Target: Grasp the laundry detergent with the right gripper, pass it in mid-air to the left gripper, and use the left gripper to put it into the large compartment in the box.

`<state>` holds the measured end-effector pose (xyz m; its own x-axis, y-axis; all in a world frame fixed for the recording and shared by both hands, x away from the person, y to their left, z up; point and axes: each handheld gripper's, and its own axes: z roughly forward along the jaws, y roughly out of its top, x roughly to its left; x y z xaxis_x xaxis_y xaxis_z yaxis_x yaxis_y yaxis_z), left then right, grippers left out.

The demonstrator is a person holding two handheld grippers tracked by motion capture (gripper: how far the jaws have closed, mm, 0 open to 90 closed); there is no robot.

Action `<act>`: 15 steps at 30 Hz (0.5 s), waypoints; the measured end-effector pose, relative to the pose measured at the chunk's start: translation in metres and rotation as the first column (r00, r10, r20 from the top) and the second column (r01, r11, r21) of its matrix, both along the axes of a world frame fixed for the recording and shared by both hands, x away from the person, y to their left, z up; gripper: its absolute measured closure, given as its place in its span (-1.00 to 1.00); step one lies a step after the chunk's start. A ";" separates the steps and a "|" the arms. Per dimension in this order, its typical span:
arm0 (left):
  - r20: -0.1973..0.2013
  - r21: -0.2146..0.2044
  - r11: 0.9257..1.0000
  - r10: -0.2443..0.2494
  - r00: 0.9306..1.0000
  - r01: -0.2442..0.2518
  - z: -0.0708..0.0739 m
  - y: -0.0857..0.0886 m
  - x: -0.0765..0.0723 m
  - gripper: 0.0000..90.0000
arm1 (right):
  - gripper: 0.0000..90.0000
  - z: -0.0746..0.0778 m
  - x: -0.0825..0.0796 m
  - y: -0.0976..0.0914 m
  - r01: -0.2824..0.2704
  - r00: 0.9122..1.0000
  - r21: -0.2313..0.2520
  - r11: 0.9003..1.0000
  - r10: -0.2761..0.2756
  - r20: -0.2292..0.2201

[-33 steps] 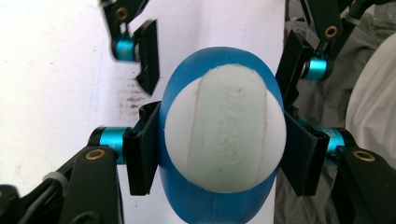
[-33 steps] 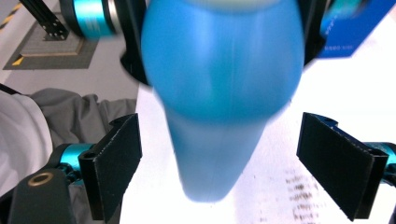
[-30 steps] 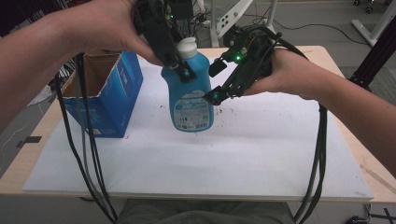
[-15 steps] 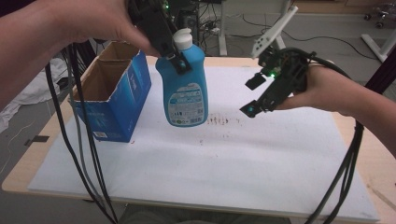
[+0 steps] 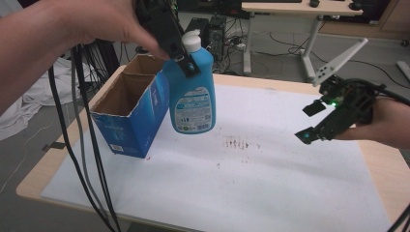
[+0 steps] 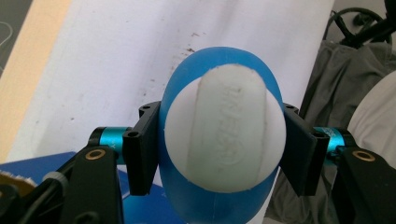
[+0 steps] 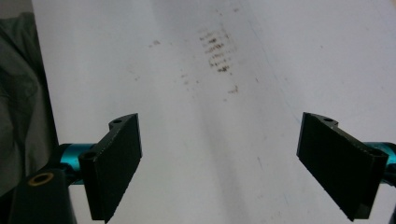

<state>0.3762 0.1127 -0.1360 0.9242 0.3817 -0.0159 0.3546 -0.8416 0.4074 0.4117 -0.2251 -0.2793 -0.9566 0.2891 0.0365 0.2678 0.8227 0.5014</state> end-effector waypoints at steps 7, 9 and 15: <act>0.016 -0.019 0.995 0.097 0.995 -0.096 0.022 0.022 0.000 -0.15 | -0.70 0.001 0.011 -0.023 0.051 0.999 -0.049 0.997 -0.051 0.001; 0.020 -0.017 0.992 0.129 0.991 -0.129 0.029 0.030 0.000 -0.15 | -0.70 0.002 0.013 -0.029 0.070 0.998 -0.057 0.996 -0.070 0.003; 0.041 -0.016 0.977 0.212 0.976 -0.212 0.044 0.051 -0.002 -0.15 | -0.70 0.004 0.017 -0.047 0.119 0.993 -0.063 0.991 -0.119 -0.005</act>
